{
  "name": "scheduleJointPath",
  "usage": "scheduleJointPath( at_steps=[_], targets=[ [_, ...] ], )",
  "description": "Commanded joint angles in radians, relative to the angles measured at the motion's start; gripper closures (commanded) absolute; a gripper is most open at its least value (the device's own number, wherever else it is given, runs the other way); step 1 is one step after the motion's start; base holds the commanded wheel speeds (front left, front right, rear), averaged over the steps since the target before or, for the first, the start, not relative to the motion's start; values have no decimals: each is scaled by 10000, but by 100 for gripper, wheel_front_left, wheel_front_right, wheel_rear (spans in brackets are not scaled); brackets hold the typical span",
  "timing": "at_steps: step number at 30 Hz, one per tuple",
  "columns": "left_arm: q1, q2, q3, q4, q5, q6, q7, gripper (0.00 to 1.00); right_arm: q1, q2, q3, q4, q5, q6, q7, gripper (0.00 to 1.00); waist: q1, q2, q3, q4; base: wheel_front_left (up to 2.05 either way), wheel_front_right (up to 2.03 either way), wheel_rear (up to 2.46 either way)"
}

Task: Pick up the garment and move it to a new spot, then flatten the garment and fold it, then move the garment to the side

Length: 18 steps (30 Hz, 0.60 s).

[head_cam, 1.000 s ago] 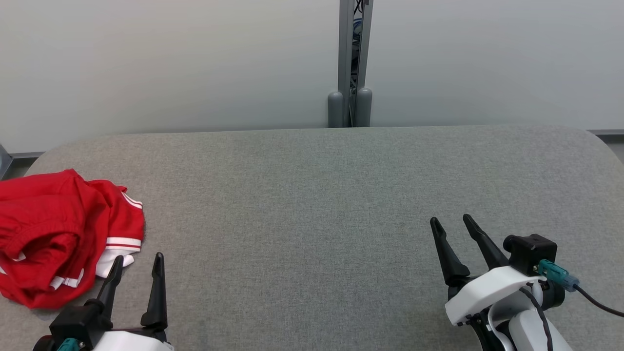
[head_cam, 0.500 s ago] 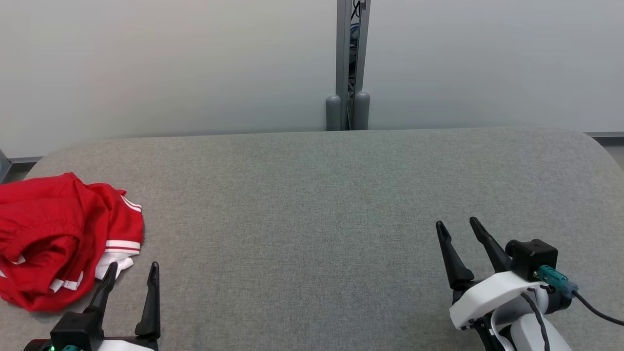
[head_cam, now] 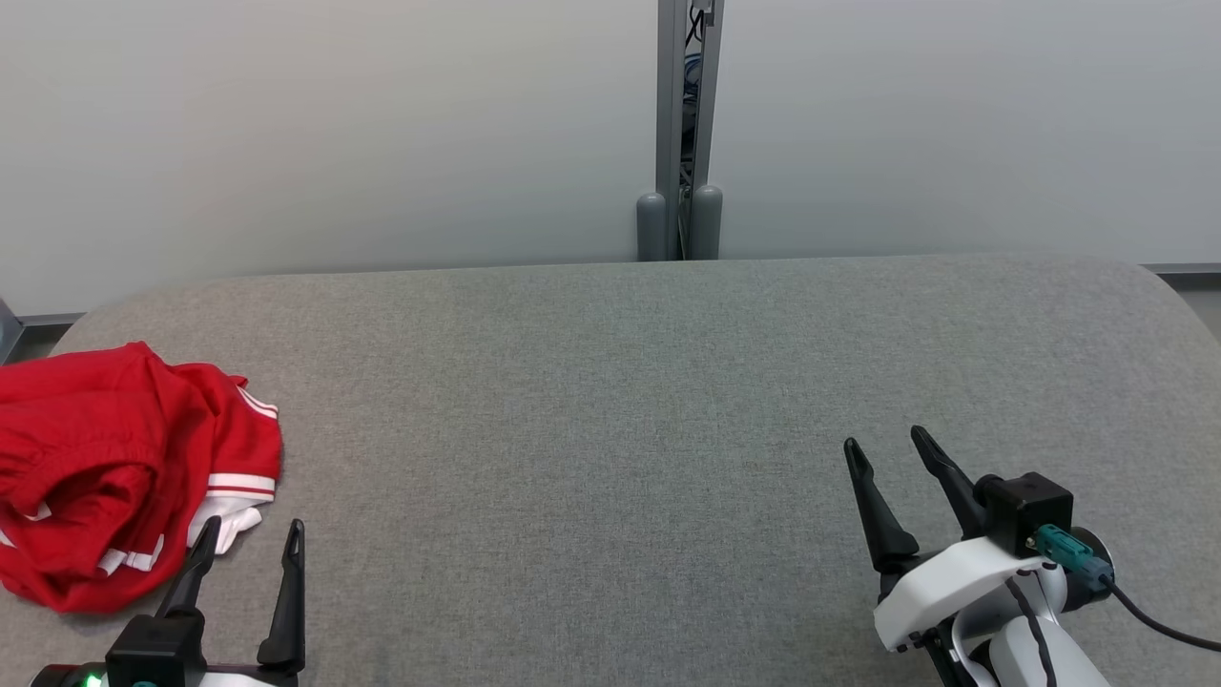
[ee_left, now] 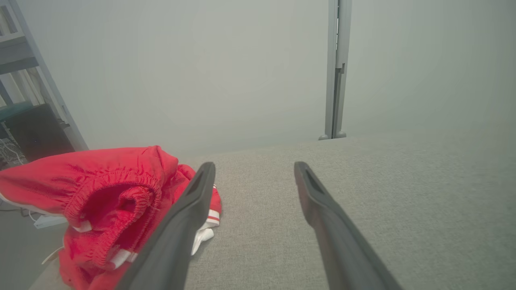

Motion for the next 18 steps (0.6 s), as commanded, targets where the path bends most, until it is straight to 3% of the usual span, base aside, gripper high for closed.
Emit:
scheduleJointPath(
  at_steps=[1, 18],
  targets=[
    [48, 71, 46, -54, 178, 59, -62, 0, -133, -88, 23, 32, -125, 17, -141, 0, 0, -1, -2, -4, 0, 0, 0],
    [248, 225, 27, -269, 152, 225, 550, 0, -129, -87, 17, 78, -277, 18, 158, 0, 0, -1, -52, 24, 0, 0, 0]
  ],
)
